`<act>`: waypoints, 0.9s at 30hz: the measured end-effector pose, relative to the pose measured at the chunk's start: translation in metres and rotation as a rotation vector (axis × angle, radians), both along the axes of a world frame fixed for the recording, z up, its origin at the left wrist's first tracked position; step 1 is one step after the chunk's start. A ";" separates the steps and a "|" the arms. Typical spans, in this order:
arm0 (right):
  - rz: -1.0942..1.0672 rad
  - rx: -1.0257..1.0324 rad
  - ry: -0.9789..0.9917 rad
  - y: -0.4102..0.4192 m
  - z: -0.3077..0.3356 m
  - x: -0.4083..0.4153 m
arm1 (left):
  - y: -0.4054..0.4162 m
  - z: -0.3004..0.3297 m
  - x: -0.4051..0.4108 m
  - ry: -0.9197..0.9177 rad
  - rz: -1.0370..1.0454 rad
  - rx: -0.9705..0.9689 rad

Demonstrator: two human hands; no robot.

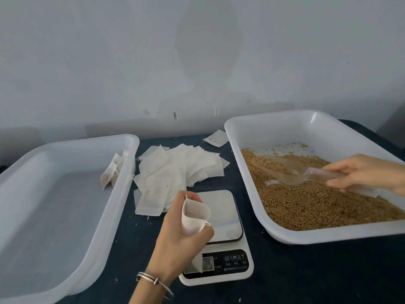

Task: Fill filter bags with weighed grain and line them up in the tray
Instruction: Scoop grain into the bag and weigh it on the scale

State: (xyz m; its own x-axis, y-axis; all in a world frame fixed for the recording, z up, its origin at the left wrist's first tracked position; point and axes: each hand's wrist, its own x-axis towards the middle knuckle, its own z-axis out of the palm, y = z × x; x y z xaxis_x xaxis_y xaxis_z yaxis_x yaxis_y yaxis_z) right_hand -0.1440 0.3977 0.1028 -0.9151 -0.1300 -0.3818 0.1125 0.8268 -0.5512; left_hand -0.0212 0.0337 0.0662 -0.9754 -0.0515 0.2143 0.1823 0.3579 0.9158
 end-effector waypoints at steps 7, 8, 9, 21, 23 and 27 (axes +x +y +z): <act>-0.036 -0.030 0.007 0.000 0.007 0.013 | -0.003 -0.003 0.001 0.007 -0.003 -0.011; -0.032 -0.023 0.010 -0.001 0.008 0.014 | -0.003 -0.003 0.002 0.006 -0.003 -0.012; -0.033 -0.018 0.022 -0.003 0.009 0.016 | -0.004 -0.003 0.002 0.004 -0.003 -0.016; 0.227 -0.067 0.179 -0.061 0.081 0.046 | -0.009 0.010 -0.017 -0.067 -0.151 -0.060; 0.318 -0.038 0.167 -0.074 0.088 0.046 | -0.010 0.015 -0.021 -0.083 -0.197 -0.058; 0.414 -0.072 0.163 -0.093 0.096 0.045 | -0.015 0.023 -0.027 -0.139 -0.313 -0.057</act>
